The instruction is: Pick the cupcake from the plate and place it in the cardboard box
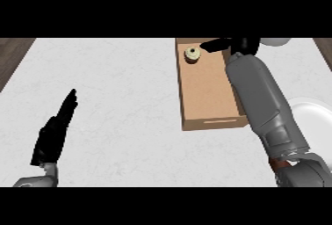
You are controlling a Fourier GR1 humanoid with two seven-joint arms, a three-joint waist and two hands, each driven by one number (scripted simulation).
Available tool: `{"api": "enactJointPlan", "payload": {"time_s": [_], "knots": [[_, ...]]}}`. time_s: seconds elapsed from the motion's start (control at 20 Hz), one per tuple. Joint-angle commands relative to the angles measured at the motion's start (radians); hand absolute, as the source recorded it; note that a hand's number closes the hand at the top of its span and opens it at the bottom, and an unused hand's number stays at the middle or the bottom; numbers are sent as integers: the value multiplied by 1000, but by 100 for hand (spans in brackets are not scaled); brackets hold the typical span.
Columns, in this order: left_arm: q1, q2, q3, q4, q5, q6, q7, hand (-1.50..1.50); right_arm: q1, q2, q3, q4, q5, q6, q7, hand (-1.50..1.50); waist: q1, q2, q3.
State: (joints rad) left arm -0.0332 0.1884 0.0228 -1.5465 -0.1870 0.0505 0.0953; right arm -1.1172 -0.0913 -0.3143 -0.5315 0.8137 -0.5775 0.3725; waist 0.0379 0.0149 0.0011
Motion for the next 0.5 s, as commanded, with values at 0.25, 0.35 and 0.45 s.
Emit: {"api": "enactJointPlan", "payload": {"time_s": [0.25,0.35,0.45], "knots": [[57,5,7,-23,-5,-1,-10,0,110,-7,-183,-191,-275,-127,-280,-150,-30,-14,1],[14,-1,2,-36,-8,0,45,0,86,-29,-192,-221,-298,-117,-261,-150,-35,-15,0],[107,16,30,-59,10,-7,-13,0,168,-60,-189,-304,-313,-84,-247,-150,-42,-22,-1]]}}
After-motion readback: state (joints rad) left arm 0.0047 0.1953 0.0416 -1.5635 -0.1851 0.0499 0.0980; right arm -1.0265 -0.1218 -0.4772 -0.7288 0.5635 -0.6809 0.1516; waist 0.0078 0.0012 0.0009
